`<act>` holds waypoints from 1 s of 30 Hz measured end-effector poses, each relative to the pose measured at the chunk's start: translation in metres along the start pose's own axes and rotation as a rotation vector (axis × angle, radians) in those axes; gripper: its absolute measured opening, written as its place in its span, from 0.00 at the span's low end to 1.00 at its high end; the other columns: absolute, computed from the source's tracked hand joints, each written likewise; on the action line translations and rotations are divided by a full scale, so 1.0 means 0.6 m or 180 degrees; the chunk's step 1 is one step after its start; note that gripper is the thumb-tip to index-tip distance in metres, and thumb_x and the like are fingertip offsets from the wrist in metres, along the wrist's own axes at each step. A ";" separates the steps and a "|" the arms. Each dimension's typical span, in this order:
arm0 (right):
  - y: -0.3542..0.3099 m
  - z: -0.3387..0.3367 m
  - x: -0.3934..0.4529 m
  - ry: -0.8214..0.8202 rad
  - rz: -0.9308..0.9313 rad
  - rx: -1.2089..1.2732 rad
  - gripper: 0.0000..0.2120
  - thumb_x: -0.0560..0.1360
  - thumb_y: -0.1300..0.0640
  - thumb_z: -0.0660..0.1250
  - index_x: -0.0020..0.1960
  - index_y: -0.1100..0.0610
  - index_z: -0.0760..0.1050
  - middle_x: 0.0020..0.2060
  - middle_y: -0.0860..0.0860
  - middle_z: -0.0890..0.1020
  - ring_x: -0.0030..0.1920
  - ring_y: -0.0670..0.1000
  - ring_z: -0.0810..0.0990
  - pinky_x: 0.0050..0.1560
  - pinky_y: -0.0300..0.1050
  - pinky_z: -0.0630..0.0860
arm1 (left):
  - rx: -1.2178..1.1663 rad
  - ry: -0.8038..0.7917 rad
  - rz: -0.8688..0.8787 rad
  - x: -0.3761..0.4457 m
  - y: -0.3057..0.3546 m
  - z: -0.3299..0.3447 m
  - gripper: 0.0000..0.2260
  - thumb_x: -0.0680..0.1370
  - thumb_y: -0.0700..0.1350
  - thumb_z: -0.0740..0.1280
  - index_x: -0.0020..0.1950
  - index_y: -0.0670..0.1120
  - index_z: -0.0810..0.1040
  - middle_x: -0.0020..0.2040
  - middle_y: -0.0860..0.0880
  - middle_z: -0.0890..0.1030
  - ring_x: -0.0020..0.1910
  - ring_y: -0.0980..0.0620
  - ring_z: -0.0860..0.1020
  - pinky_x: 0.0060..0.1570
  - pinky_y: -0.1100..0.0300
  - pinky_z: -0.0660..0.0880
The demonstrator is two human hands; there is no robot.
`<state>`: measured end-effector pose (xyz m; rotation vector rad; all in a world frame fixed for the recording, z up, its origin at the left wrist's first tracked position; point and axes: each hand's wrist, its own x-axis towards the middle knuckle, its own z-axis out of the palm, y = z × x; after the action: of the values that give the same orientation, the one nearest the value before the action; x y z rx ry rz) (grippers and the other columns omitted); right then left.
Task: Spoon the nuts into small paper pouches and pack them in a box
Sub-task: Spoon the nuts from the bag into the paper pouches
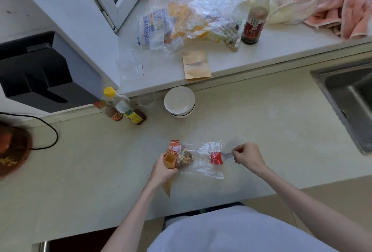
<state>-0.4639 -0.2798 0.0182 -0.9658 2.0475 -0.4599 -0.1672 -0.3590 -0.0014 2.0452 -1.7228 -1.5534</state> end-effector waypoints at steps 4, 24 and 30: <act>-0.010 0.030 0.003 -0.0105 0.0092 0.0332 0.10 0.70 0.66 0.65 0.34 0.68 0.81 0.29 0.62 0.81 0.28 0.50 0.75 0.33 0.44 0.72 | -0.0073 -0.0039 -0.0050 0.010 0.002 0.004 0.23 0.65 0.37 0.75 0.57 0.48 0.73 0.49 0.49 0.80 0.48 0.49 0.78 0.40 0.64 0.72; -0.085 0.153 -0.016 0.0297 -0.0163 -0.0173 0.11 0.72 0.66 0.63 0.36 0.68 0.81 0.31 0.63 0.81 0.26 0.48 0.70 0.29 0.46 0.67 | -0.0743 -0.0464 -0.0202 0.031 -0.019 -0.008 0.26 0.58 0.41 0.72 0.56 0.48 0.75 0.51 0.44 0.81 0.48 0.46 0.79 0.54 0.46 0.79; -0.100 0.185 -0.020 0.0378 -0.0089 0.0016 0.09 0.71 0.67 0.65 0.38 0.64 0.84 0.32 0.59 0.84 0.37 0.55 0.84 0.42 0.53 0.79 | -0.0737 -0.0754 -0.0077 0.036 -0.030 -0.019 0.22 0.63 0.35 0.74 0.53 0.52 0.74 0.52 0.45 0.81 0.50 0.48 0.78 0.53 0.52 0.78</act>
<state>-0.3425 -0.3076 -0.0069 -0.9860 2.1397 -0.5486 -0.1494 -0.3748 -0.0200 1.8414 -1.5005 -1.9676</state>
